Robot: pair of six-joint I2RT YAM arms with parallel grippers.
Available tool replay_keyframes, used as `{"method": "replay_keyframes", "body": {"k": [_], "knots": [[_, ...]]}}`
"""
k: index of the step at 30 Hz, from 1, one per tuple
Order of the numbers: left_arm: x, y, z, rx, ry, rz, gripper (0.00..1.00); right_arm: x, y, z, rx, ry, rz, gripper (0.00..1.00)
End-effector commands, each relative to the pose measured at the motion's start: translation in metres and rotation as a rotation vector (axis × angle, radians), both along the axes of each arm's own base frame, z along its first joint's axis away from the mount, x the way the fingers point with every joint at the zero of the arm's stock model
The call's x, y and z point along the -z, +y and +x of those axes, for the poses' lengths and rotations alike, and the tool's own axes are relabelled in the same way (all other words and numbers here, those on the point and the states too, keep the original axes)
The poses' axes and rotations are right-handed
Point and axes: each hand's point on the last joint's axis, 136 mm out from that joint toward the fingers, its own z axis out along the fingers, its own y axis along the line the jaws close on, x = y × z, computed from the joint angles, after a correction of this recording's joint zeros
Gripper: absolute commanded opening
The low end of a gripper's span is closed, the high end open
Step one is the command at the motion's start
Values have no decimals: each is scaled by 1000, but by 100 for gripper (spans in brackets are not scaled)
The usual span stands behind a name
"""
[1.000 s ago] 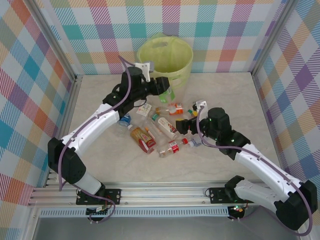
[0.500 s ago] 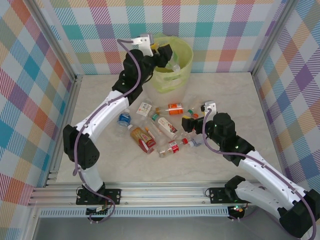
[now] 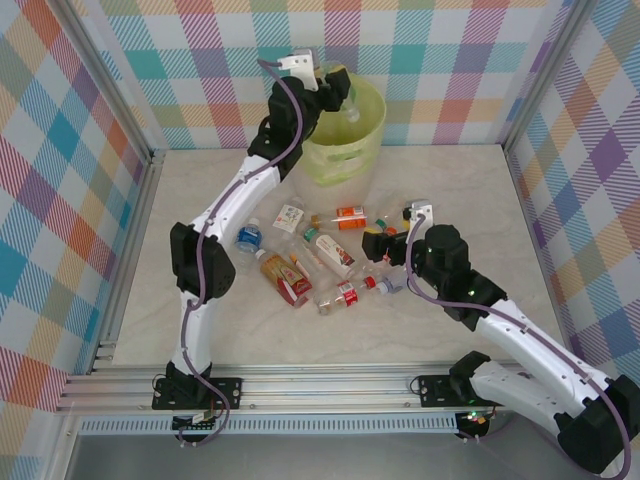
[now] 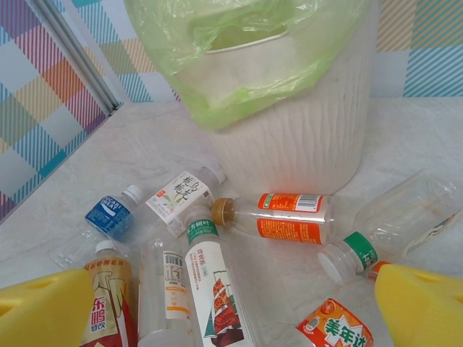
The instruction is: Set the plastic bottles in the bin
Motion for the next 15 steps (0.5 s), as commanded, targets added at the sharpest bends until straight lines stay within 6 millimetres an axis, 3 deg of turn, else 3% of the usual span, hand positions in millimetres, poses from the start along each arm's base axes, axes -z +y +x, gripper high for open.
{"method": "replay_keyframes", "body": {"k": [1,9,15], "knots": [[12,0,6,3,-6,47,54,-7,-7,-2,39,-12,33,100],[55,2,19,15,46,82,63,-6,-17,-7,70,-21,34,100],[58,-8,9,131,139,-2,76,2,-22,-5,105,8,31,100]]}}
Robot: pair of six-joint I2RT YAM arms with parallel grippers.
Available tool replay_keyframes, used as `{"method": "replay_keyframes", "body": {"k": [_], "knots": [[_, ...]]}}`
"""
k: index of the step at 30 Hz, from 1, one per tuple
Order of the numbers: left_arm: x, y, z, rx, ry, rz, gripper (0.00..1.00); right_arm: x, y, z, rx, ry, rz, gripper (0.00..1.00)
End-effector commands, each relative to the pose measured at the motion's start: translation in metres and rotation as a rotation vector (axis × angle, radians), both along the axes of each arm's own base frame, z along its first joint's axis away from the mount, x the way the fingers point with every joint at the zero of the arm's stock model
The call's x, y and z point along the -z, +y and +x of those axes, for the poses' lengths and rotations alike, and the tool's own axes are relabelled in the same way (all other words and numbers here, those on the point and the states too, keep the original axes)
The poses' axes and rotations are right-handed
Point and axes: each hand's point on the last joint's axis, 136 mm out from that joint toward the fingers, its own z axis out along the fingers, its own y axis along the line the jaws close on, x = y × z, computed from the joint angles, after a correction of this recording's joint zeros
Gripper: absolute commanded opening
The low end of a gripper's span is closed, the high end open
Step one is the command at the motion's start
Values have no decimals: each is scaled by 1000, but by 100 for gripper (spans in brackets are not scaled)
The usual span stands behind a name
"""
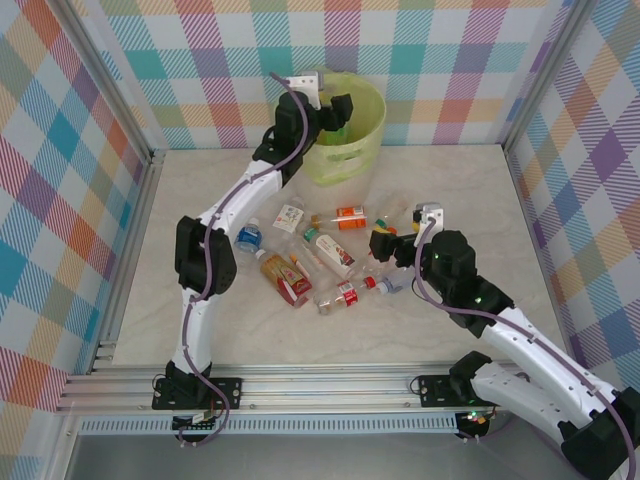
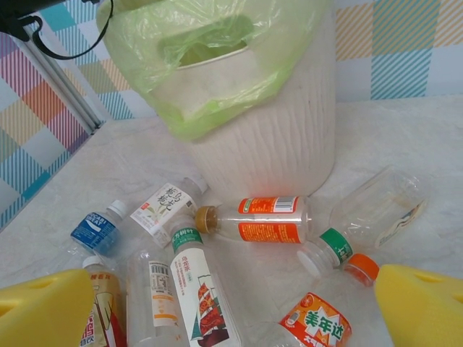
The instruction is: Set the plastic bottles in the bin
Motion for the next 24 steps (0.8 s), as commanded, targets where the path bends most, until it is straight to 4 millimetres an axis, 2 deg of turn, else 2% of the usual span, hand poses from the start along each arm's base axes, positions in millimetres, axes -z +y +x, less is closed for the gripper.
{"method": "replay_keyframes", "body": {"k": [1,5,10,17,24], "knots": [[-17,1,-8,65,37,-90,78,5,-3,-1,27,17,7,100],[-25,16,-12,41,91,-150,87,7,-3,1,30,25,1,100],[-44,23,-24,67,114,-186,93,19,-8,7,83,60,-10,100],[-68,25,-51,125,128,-225,98,43,-31,12,239,153,-30,100],[-86,32,-75,144,138,-232,98,65,-37,12,271,221,-36,100]]}}
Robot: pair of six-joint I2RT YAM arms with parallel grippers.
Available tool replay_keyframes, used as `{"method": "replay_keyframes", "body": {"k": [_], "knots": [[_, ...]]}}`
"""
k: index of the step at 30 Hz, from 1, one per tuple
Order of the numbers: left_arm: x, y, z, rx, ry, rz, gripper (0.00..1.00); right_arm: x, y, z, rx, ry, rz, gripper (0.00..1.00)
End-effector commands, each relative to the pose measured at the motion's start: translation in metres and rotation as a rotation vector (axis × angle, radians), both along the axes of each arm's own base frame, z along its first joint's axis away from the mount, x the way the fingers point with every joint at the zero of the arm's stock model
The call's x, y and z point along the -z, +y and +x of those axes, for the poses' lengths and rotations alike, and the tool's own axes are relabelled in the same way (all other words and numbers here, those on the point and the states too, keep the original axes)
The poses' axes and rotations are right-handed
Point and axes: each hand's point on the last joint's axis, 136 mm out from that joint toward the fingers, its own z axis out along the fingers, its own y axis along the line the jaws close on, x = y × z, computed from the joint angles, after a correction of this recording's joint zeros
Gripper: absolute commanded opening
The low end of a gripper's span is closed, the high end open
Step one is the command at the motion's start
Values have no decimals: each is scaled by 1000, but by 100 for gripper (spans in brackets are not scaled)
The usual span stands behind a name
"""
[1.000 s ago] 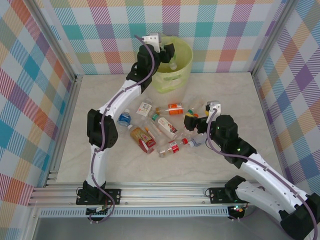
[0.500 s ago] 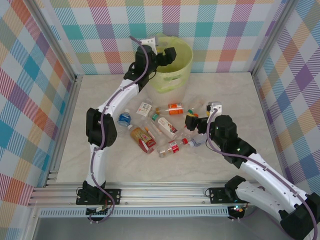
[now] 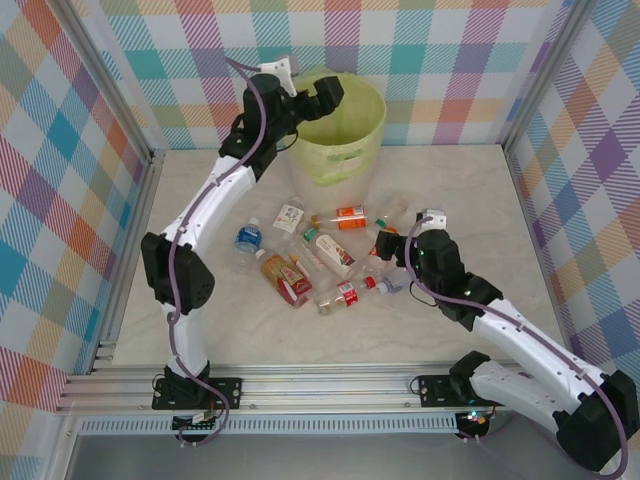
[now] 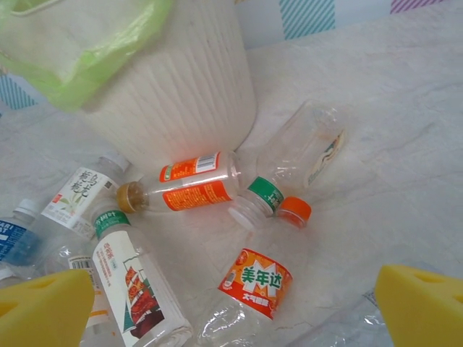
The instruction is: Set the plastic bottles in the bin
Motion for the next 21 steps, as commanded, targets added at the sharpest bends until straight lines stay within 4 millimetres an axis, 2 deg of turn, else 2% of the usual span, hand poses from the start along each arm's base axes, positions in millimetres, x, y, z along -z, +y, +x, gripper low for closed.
{"method": "replay_keyframes", "body": {"k": [1,5,9,13,17,21], "knots": [[-20,7,-21,27,1,-21,99,18,-11,-1,61,67,0,100],[-21,12,-37,44,8,6,100,33,-19,0,91,188,34,100],[-15,33,-60,-12,-12,69,100,41,-27,3,123,251,86,100],[-18,55,-80,-77,-36,80,100,58,-46,5,227,318,136,100],[-11,78,-83,-191,-5,55,100,76,-61,4,316,382,175,100],[-5,92,-89,-250,-63,23,100,85,-63,4,340,427,179,100]]}}
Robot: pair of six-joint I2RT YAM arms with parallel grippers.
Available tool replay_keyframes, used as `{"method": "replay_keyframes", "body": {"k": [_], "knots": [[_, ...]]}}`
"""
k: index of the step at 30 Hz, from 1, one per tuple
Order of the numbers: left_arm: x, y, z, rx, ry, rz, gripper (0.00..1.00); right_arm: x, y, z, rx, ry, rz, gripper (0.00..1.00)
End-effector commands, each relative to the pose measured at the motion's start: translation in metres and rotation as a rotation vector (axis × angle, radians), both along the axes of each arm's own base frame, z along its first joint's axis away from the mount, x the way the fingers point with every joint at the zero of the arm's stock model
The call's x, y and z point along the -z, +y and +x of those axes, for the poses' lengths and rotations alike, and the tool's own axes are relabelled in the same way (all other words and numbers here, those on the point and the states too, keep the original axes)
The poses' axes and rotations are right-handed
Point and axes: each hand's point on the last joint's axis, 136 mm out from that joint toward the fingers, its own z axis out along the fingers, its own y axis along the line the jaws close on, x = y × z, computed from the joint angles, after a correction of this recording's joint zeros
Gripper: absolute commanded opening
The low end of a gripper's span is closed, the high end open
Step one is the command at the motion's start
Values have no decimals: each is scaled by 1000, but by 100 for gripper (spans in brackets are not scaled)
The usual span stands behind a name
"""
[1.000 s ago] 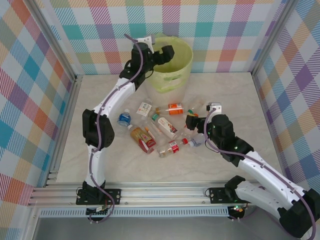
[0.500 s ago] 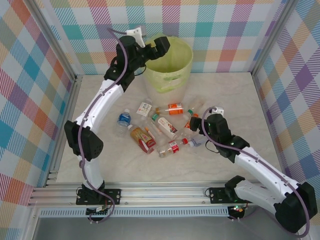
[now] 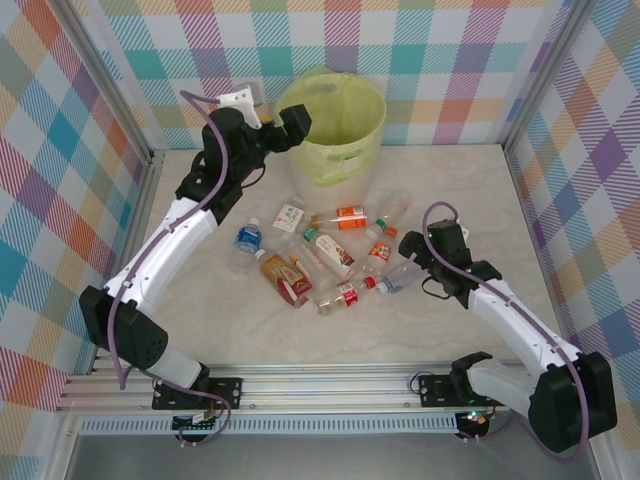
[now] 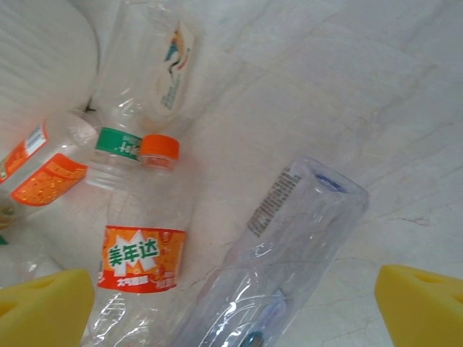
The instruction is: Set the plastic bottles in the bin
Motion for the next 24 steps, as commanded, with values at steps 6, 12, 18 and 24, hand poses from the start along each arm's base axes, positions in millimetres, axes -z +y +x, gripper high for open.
{"method": "replay_keyframes", "body": {"k": [6,12,18,24], "knots": [[19,37,-12,-147,-57,-100,100,18,-4,2,143,110,114,100],[48,64,-36,-239,-31,-124,100,34,-9,5,222,193,142,100],[84,107,-71,-379,8,-92,100,55,-19,0,333,279,174,100],[115,139,-97,-463,56,-108,100,68,-18,7,361,335,201,100]]}}
